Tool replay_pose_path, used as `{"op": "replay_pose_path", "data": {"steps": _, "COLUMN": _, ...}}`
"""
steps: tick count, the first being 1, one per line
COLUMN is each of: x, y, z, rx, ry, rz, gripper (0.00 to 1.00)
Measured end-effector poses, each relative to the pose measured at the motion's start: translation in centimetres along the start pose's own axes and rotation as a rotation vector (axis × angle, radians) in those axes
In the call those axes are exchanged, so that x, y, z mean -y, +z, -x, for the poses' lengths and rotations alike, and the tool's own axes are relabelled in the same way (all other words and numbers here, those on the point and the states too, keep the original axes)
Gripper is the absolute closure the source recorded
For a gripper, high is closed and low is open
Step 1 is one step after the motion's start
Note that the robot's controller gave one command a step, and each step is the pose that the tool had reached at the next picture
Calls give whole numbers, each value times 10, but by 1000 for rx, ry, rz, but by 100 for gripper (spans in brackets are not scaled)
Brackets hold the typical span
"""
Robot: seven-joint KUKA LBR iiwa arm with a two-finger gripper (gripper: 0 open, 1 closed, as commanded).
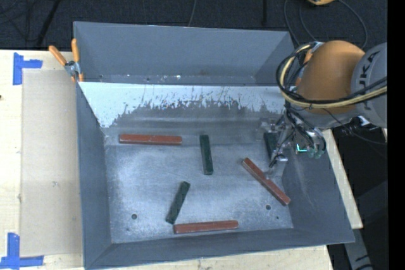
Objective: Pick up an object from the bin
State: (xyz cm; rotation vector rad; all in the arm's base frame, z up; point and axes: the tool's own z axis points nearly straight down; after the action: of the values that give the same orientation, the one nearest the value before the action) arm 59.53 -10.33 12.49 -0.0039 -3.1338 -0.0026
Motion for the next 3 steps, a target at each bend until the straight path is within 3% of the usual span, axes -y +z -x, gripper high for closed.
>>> {"op": "replay_pose_path", "data": {"steps": 1, "x": 0, "y": -5, "z": 2, "rx": 7, "ry": -3, "rz": -1, "gripper": 0}}
{"op": "replay_pose_path", "data": {"steps": 2, "x": 25, "y": 31, "z": -30, "rx": 14, "ry": 162, "rz": 0, "gripper": 0}}
{"op": "replay_pose_path", "data": {"steps": 3, "x": 33, "y": 27, "z": -50, "rx": 5, "ry": 160, "rz": -1, "gripper": 0}}
